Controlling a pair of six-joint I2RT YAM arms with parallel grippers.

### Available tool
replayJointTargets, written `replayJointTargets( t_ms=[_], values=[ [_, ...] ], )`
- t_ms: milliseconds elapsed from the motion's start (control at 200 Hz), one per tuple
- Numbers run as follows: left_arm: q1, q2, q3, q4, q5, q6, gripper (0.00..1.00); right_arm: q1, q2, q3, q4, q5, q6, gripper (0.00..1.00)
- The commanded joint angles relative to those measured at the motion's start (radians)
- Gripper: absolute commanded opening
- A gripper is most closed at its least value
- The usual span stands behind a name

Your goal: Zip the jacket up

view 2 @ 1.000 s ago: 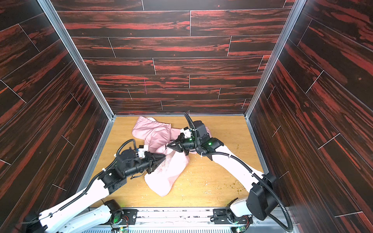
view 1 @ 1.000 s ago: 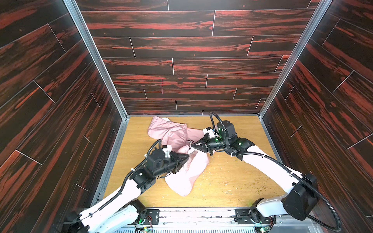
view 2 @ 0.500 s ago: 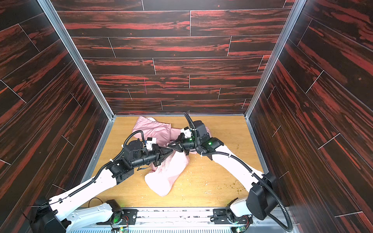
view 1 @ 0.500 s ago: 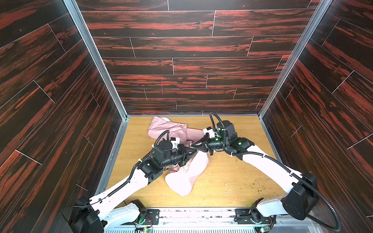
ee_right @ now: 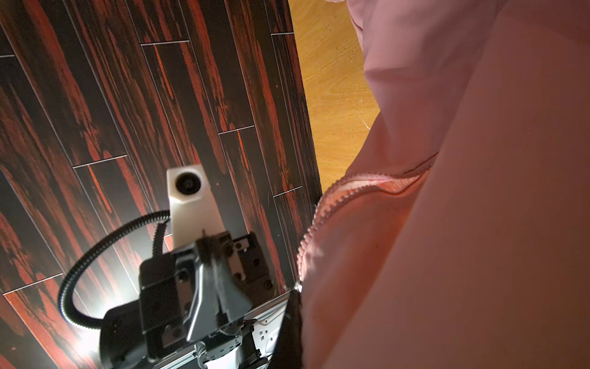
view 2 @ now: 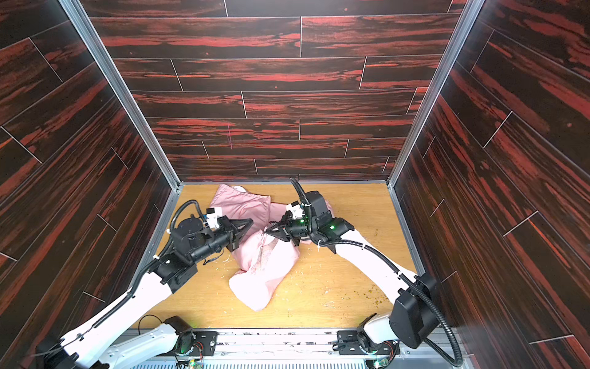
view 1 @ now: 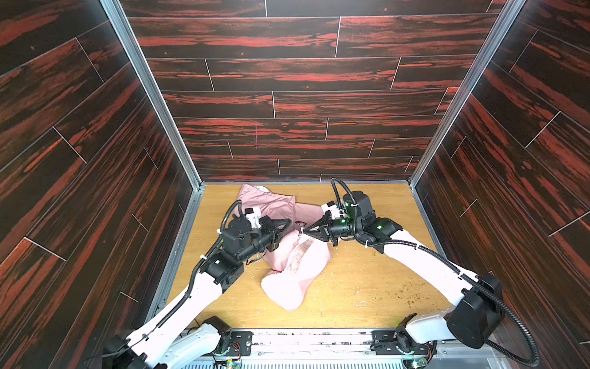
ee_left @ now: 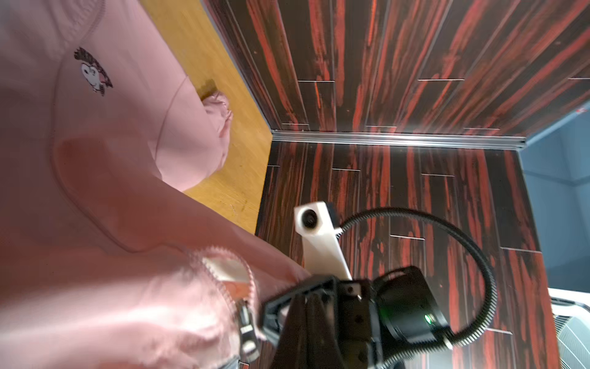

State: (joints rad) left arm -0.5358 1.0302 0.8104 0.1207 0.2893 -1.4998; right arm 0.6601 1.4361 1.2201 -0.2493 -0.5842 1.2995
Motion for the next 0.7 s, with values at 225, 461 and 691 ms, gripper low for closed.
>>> replayJointTargets(
  t_ms=[225,461,691],
  values=[
    [0.002,-0.034,0.044,-0.266,0.208,0.075,0.1,0.0,-0.016,0.007,-0.027,-0.009,-0.017,0.0],
    [0.002,-0.114,-0.075,-0.258,0.286,0.019,0.12,0.001,-0.009,0.025,-0.036,-0.007,-0.022,0.0],
    [-0.065,0.027,0.027,-0.192,0.336,0.029,0.14,0.0,-0.011,0.026,-0.041,0.001,-0.022,0.0]
  ],
)
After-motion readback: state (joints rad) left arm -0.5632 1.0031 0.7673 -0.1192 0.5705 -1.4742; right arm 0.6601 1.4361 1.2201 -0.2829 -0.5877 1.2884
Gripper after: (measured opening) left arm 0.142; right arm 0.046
